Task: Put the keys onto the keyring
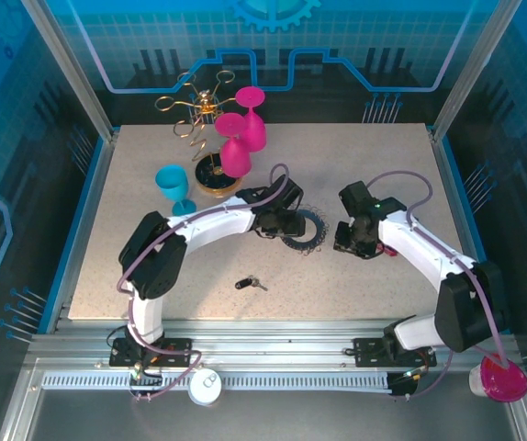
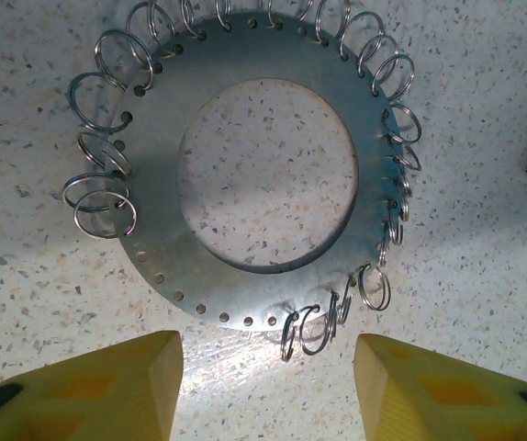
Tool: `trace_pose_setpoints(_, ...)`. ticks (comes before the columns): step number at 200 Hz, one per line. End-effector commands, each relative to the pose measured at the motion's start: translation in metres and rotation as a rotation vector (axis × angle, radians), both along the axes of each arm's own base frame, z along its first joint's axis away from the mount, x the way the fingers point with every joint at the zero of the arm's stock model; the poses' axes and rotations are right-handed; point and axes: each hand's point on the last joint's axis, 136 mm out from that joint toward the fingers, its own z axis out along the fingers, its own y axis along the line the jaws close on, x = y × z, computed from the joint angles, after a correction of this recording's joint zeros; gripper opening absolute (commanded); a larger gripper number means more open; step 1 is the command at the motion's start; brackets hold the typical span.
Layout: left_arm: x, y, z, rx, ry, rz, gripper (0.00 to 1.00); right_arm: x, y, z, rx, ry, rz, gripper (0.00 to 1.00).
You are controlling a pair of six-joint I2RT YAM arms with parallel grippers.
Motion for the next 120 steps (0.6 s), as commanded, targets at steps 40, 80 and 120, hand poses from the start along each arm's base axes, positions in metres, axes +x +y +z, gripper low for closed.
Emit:
trace_pose_setpoints(40,-0.051,-0.016,-0.028,0.003,0.216,-0.124,0.51,-0.014,-0.018,-0.002,-0.02,0.014,-0.067,0.32)
trace_pose_setpoints(80,-0.058,-0.019,-0.042,-0.024,0.247,-0.113,0.43,-0.013,-0.013,-0.006,0.001,0.027,-0.062,0.32)
trace_pose_setpoints(120,-0.041,-0.025,-0.05,-0.018,0.23,-0.066,0.33,-0.013,-0.011,-0.004,0.018,0.026,-0.061,0.31)
